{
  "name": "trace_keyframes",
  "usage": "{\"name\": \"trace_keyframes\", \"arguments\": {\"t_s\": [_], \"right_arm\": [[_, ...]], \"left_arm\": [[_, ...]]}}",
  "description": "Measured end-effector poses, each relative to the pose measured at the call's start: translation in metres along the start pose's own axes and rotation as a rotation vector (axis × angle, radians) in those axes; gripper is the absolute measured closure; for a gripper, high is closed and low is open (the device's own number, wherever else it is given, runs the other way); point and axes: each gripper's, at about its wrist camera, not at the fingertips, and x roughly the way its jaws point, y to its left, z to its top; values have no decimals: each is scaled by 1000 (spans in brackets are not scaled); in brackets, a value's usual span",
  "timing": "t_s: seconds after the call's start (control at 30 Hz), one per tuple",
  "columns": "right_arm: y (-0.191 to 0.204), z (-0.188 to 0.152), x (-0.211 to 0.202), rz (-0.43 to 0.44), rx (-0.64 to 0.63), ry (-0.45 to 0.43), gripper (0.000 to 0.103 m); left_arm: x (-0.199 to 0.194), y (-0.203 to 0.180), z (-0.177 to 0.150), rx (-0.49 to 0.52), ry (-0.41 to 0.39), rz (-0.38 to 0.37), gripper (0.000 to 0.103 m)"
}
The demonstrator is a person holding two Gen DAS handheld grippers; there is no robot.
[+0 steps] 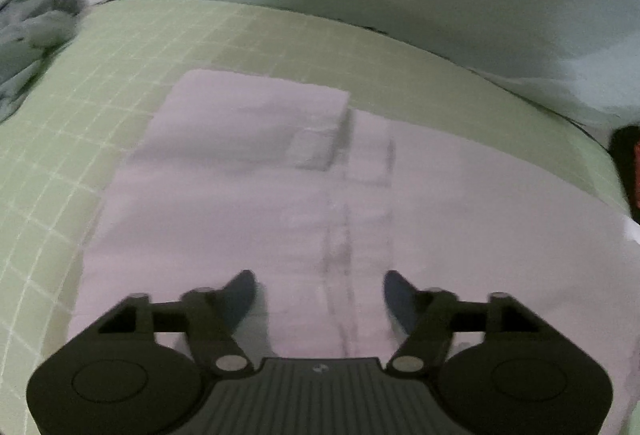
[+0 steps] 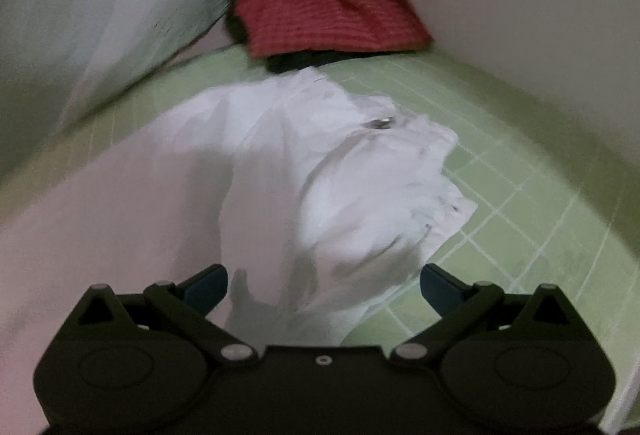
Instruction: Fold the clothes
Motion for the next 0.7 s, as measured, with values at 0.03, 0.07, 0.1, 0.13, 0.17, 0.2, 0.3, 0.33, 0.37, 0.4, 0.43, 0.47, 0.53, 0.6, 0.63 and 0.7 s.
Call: {"name": "trace_keyframes", "arguments": {"t_s": [0.03,0.07,0.1,0.13,0.17,0.2,0.3,0.33,0.37,0.4,0.43,0.47,0.53,0.6,0.63,0.7], "right_arm": [[-4,2,0,8,24,-2,0],[-8,3,1,15,48,-5,0],[-12,5,1,23,72,-7,0],[-16,7,2,28,97,-9,0],[-21,10,6,25,124,-7,0],[-25,12,10,24,148,-6,0],[-28,17,20,46,155,-26,0],[-26,18,22,43,141,-29,0],[-24,18,23,33,125,-33,0],[-21,18,25,22,115,-33,0],[-19,18,26,10,106,-33,0],[-17,19,26,-1,102,-27,0],[-15,21,28,-13,85,-5,0],[-15,26,28,17,56,11,9],[-15,28,28,32,41,19,20],[-14,30,28,97,18,38,74]], "left_arm": [[-1,3,0,-12,3,8,26],[-2,5,0,-23,3,13,25],[-3,7,0,-34,3,18,22],[-4,8,0,-42,2,23,20],[-6,6,-1,-43,-2,27,20],[-8,5,-1,-41,-6,34,20],[-10,-2,-1,-28,-18,56,15],[-13,-4,-3,-25,-24,65,15],[-17,-8,-7,-23,-29,73,15],[-20,-10,-10,-22,-34,78,15],[-21,-11,-11,-23,-37,80,15],[-22,-12,-13,-25,-38,82,15],[-23,-14,-15,-27,-39,85,15],[-24,-15,-20,-26,-41,88,15],[-24,-15,-22,-26,-41,91,15],[-25,-13,-24,-33,-41,96,15]]}}
